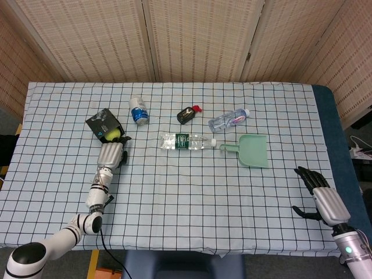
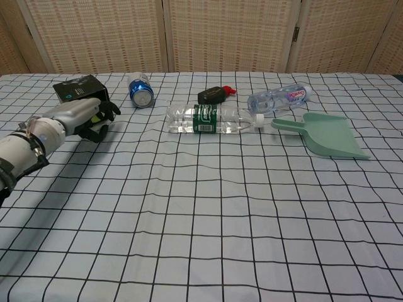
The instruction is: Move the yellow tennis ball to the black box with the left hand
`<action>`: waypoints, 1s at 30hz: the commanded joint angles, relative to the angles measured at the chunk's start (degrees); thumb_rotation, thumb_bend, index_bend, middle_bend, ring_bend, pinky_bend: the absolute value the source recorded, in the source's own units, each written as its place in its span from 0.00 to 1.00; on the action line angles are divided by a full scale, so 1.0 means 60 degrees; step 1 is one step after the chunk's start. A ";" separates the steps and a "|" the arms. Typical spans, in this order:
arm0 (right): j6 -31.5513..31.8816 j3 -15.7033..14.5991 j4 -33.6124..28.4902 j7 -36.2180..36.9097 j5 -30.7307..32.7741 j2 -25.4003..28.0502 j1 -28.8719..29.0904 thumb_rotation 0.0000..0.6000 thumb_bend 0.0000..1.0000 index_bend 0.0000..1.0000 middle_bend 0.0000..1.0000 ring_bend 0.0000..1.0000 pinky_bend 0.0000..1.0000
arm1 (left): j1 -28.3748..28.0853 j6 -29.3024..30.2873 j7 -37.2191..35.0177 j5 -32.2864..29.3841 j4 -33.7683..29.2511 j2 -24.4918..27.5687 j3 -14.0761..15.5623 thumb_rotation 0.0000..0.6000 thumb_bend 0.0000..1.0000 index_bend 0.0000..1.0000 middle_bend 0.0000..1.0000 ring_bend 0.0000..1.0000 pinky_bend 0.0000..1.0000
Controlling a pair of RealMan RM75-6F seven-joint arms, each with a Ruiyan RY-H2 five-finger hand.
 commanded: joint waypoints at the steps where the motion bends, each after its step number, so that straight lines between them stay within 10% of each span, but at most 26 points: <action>1: 0.0000 0.0008 -0.0003 0.0020 0.0011 0.0008 0.0000 1.00 0.16 0.00 0.00 0.00 0.00 | -0.0072 -0.0131 -0.0064 -0.0065 0.0146 -0.0036 -0.0048 1.00 0.61 0.20 0.22 0.18 0.29; 14: -0.0016 0.0033 -0.0010 0.0130 0.0027 0.0036 0.0010 1.00 0.16 0.00 0.00 0.00 0.00 | -0.0352 -0.0693 0.0405 -0.0682 0.0655 -0.0077 -0.0376 1.00 0.55 0.14 0.14 0.09 0.26; 30: 0.0063 0.0009 -0.0053 0.0132 -0.0085 0.0045 -0.0002 1.00 0.16 0.00 0.00 0.00 0.00 | 0.0256 0.0212 0.0835 -0.0450 -0.1068 0.0894 -0.0048 1.00 0.54 0.11 0.12 0.06 0.25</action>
